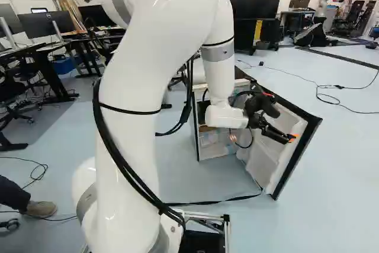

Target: Open the fridge door

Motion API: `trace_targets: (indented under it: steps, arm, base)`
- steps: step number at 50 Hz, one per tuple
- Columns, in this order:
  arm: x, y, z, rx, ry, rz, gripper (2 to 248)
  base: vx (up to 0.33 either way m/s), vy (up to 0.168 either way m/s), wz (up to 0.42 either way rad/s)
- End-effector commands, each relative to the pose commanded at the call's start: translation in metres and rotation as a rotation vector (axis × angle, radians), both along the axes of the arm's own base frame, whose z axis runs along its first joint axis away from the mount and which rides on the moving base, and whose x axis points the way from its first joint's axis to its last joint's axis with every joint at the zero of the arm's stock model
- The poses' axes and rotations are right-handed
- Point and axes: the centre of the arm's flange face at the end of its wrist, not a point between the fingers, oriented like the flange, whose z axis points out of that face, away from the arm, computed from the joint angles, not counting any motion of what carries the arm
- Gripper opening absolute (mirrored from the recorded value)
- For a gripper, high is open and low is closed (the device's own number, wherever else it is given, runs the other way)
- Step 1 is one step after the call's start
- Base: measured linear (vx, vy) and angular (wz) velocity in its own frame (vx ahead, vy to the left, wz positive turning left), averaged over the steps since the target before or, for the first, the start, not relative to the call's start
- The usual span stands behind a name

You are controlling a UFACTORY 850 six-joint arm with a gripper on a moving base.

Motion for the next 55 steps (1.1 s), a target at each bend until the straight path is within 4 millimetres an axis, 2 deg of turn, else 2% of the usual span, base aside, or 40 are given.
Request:
trace_targets:
  steps: [36,55]
  arm:
    - [-0.025,0.074,0.010,-0.008,0.064,0.295,247]
    - [-0.026,0.081,0.011,-0.010,0.068,0.326,247]
  base:
    - [0.000,0.000,0.000]
    - [0.000,0.000,0.000]
